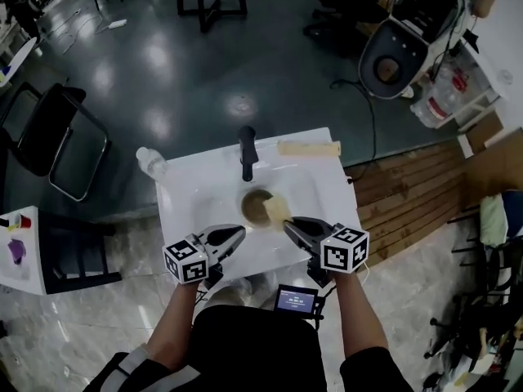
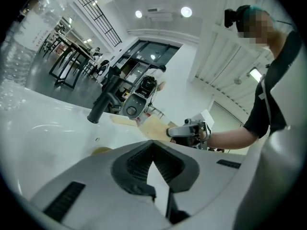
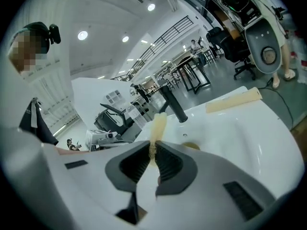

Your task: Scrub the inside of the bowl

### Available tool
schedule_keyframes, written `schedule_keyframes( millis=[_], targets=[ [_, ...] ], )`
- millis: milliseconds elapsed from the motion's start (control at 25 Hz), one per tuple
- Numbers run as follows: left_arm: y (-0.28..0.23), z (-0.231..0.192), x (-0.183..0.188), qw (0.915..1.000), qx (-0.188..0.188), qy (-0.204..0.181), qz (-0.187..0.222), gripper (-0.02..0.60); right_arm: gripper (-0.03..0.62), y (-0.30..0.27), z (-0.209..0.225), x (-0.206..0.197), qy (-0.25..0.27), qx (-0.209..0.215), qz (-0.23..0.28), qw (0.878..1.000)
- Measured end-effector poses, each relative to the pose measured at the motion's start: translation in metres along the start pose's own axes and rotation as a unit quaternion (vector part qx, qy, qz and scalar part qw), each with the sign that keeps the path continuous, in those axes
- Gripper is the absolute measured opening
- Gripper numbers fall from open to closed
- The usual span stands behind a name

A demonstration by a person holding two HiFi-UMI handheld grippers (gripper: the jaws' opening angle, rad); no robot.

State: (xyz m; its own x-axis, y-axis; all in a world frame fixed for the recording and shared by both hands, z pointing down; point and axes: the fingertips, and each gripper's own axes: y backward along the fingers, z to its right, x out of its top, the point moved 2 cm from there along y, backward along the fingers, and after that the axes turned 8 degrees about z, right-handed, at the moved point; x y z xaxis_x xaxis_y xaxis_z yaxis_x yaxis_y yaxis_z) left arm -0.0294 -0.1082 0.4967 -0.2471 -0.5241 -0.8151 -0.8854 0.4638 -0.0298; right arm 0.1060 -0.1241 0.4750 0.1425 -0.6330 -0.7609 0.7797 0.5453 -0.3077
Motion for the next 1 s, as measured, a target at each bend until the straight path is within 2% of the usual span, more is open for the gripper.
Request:
schedule_keyframes(
  millis=[160, 360, 560, 1000],
  targets=[
    [0.008, 0.026, 0.002, 0.9993, -0.009, -0.025, 0.025, 0.003, 0.040, 0.024, -0.001, 0.000, 0.019, -0.009, 0.015, 1.000],
    [0.007, 0.062, -0.008, 0.9983, 0.009, -0.044, 0.039, 0.003, 0.040, 0.064, -0.001, -0.008, 0.036, -0.015, 0.034, 0.999],
    [-0.003, 0.103, -0.028, 0.9966, 0.037, -0.038, 0.063, 0.003, 0.040, 0.109, -0.002, -0.017, 0.051, -0.011, 0.049, 0.997],
    [0.002, 0.177, -0.080, 0.9944, 0.064, -0.054, 0.064, 0.003, 0.040, 0.183, -0.017, -0.049, 0.120, 0.001, 0.045, 0.992]
  ],
)
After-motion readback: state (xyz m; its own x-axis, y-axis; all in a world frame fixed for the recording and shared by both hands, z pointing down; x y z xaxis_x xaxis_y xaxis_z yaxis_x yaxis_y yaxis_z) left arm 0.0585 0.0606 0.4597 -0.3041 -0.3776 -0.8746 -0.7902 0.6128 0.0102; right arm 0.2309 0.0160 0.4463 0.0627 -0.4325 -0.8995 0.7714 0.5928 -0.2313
